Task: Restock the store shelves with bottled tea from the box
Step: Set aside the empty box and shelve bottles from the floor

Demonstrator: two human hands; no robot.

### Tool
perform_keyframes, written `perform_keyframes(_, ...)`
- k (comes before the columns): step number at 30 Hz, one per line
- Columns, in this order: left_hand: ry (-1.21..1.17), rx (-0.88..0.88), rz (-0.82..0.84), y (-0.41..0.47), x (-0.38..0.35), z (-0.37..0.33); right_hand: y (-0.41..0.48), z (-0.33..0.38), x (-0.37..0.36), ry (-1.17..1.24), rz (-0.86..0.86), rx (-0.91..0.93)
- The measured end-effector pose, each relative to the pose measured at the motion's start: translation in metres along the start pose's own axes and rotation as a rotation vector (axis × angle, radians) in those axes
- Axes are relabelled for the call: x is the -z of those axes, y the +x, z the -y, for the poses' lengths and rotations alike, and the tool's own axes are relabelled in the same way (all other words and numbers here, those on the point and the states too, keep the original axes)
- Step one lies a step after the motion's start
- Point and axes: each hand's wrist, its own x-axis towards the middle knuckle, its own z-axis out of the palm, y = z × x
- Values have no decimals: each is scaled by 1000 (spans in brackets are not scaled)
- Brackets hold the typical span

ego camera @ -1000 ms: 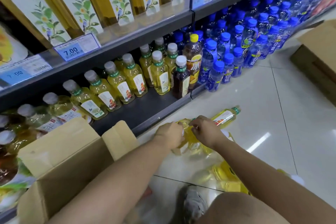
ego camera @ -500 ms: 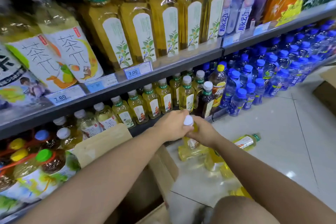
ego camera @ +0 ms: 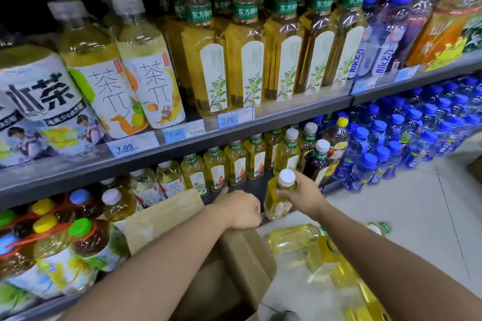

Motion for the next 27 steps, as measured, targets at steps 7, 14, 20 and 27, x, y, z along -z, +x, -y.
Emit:
perform_keyframes(7,-364,58,-41,39,-6,33,66,19,-2,1,91,35)
perform_keyframes(14,-338,96,6,56,-10,44,114,14,-29,-77,160,-46)
perform_keyframes(20,-358,72,8,60,-16,46,145,10,-26,-18,137,-89)
perform_keyframes(27,-345,51,34,61,-13,39,141,8,-25,-100,123,-48)
